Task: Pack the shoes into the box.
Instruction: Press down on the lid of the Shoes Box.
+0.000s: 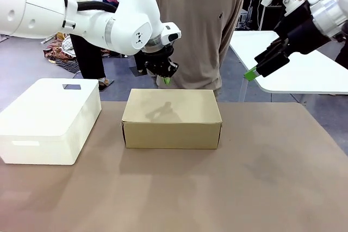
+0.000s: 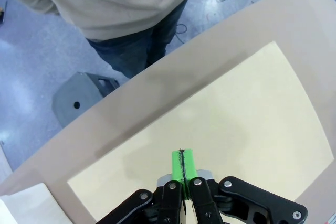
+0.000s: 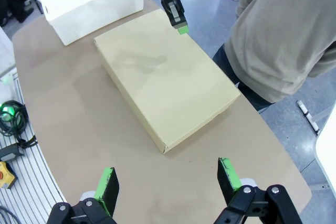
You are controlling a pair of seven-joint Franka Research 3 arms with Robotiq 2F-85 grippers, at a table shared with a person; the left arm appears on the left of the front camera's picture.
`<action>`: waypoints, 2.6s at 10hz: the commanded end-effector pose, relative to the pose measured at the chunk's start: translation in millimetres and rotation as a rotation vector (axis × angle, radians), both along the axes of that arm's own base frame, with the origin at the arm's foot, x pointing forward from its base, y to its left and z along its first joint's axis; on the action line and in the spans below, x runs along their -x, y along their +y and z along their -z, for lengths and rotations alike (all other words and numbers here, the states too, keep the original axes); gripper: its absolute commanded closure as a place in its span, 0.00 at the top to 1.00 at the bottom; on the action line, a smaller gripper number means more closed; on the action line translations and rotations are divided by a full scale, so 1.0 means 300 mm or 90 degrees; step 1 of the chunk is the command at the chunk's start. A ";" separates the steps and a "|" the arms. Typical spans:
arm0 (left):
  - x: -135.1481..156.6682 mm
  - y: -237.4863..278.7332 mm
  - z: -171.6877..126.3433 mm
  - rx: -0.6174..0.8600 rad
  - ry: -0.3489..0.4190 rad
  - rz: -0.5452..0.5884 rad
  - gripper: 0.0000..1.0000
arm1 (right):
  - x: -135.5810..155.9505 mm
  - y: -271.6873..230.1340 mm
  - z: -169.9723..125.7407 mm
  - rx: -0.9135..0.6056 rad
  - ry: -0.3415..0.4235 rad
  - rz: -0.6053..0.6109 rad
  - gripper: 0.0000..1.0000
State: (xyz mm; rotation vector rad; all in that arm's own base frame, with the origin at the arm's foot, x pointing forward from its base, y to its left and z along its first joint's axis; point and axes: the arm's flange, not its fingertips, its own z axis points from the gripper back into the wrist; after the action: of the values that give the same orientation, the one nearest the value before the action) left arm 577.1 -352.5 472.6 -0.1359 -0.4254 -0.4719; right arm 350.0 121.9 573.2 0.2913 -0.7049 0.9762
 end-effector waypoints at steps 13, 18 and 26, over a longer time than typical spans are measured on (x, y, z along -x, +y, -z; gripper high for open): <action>0.295 0.151 -0.142 -0.027 0.007 0.062 0.00 | -0.006 0.003 -0.006 0.000 0.002 0.012 1.00; 0.507 0.356 -0.288 -0.050 0.030 0.184 0.58 | -0.006 0.003 -0.006 0.000 0.002 0.012 1.00; 0.657 0.547 -0.261 -0.062 0.065 0.343 1.00 | -0.006 0.003 -0.006 0.000 0.002 0.012 1.00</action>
State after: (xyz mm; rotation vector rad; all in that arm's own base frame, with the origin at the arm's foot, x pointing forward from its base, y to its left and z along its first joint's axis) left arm 382.1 -196.0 555.6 -0.1391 -0.2567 -0.9877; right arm 350.3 121.6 573.1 0.2926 -0.7048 0.9755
